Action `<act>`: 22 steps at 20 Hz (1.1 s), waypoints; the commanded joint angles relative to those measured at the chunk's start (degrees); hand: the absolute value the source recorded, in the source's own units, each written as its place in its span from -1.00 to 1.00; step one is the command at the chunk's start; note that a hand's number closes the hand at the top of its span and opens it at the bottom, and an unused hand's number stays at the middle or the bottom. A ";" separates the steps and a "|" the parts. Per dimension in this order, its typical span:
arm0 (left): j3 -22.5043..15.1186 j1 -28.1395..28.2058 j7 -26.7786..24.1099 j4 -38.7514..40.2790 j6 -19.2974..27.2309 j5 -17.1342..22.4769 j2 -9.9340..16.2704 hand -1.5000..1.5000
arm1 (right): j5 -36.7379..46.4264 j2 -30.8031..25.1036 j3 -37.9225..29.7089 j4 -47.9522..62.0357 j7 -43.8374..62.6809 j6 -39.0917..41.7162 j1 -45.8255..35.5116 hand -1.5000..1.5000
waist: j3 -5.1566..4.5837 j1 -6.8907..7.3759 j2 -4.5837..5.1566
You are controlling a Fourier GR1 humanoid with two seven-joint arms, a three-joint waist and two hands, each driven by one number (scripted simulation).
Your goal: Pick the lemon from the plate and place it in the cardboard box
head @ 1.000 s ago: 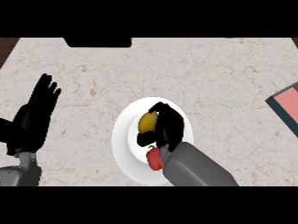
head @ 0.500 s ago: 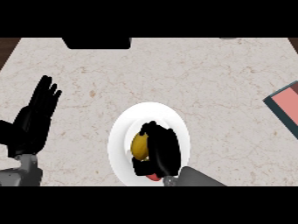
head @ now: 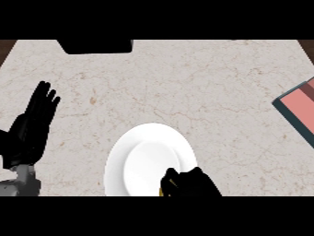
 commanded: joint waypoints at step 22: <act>-0.19 -1.78 0.30 0.29 -0.02 -0.99 -1.70 0.00 | -26.58 -26.32 -59.61 -21.27 -3.83 -0.94 19.24 1.00 | 0.20 0.75 0.94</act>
